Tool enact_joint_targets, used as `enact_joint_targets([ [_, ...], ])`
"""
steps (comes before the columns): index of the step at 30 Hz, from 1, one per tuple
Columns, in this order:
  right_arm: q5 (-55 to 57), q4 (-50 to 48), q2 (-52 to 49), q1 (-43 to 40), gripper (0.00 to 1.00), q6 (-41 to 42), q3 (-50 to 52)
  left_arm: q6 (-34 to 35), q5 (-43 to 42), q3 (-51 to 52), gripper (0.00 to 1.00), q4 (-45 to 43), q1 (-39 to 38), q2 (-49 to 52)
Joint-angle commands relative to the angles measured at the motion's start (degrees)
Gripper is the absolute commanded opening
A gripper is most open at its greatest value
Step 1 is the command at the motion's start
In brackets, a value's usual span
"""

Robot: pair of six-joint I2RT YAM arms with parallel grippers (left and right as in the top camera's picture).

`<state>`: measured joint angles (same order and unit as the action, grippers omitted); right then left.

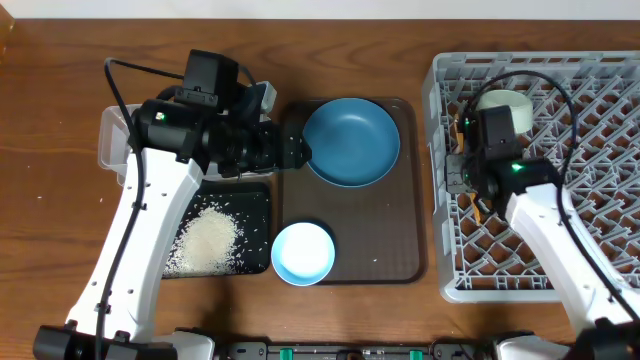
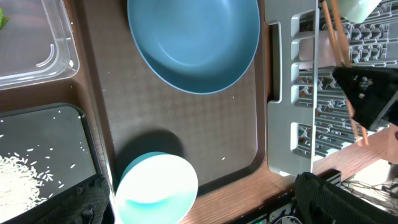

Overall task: Sort waste into correct bins and load items into the dishwasher rack
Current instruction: 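Release the chopsticks in the rack and move back left, then grasp the rim of the teal plate with the right gripper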

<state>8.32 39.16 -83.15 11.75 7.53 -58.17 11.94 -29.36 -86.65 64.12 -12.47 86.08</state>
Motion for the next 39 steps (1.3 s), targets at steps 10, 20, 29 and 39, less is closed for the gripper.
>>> enact_joint_targets([
  [10, -0.17, -1.05, -2.99, -0.44, 0.20, -1.62, -0.17, -0.50, 0.52, 0.31, 0.98, 0.11, 0.20, 0.07],
  [20, -0.90, -1.90, -2.51, -0.39, 0.17, -1.62, -1.11, -0.50, 0.52, 0.31, 0.98, 0.11, 0.20, 0.07],
  [29, -19.91, -3.13, 2.82, 1.86, 0.21, 3.52, -7.32, -0.50, 0.52, 0.31, 0.98, 0.11, 0.20, 0.07],
  [39, -24.98, -11.61, 0.83, 10.54, 0.24, 5.70, -6.03, -0.50, 0.52, 0.31, 0.98, 0.11, 0.20, 0.07],
])
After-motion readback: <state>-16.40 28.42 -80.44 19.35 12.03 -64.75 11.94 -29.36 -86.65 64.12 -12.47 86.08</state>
